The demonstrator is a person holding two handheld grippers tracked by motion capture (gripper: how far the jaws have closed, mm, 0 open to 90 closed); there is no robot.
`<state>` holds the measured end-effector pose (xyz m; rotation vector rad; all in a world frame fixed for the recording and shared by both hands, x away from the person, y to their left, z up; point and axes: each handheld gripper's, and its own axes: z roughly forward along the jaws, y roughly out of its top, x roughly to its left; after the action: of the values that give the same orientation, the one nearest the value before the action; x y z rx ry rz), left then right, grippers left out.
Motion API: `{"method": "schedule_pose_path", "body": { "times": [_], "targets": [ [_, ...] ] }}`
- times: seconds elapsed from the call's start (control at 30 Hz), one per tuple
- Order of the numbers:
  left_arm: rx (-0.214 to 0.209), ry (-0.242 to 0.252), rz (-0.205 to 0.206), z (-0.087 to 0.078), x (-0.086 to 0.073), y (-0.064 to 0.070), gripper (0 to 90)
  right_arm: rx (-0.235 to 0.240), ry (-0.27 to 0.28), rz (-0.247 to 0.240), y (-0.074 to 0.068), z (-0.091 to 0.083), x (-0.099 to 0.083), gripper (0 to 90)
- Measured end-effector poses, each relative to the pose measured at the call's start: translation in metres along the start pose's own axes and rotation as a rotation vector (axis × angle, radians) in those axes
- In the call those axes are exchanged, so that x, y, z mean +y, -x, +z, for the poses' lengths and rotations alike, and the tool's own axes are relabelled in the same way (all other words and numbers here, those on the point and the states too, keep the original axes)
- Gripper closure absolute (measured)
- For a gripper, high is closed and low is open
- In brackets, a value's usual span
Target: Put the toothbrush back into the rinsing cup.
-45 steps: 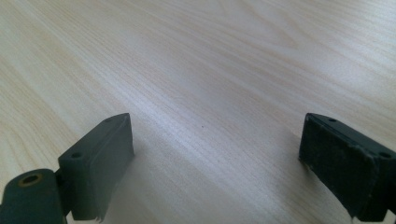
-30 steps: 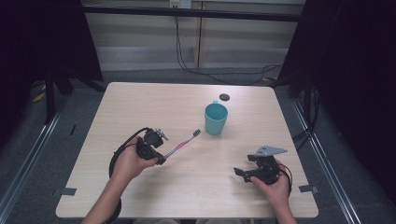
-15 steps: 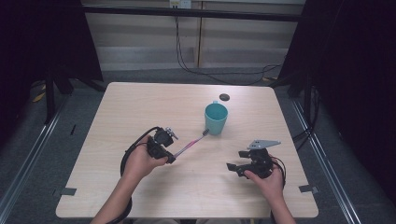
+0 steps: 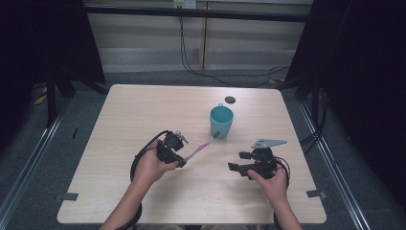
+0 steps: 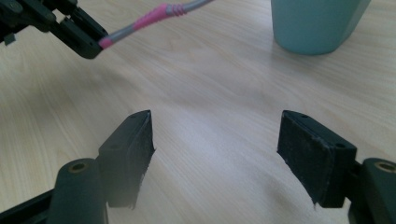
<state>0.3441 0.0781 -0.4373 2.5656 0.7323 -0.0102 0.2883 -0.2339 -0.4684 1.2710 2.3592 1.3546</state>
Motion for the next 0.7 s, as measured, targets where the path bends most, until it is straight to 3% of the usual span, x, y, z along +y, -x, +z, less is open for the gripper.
{"method": "schedule_pose_path", "body": {
  "times": [0.37,0.7],
  "targets": [
    [-0.005,0.027,-0.004,0.001,0.004,0.004,79.0,0.063,0.045,0.05,-0.005,0.003,0.009,30.4],
    [-0.003,0.027,0.014,0.003,0.01,0.01,79.0,0.079,0.062,0.054,-0.007,0.005,0.017,33.6]
  ]
}}
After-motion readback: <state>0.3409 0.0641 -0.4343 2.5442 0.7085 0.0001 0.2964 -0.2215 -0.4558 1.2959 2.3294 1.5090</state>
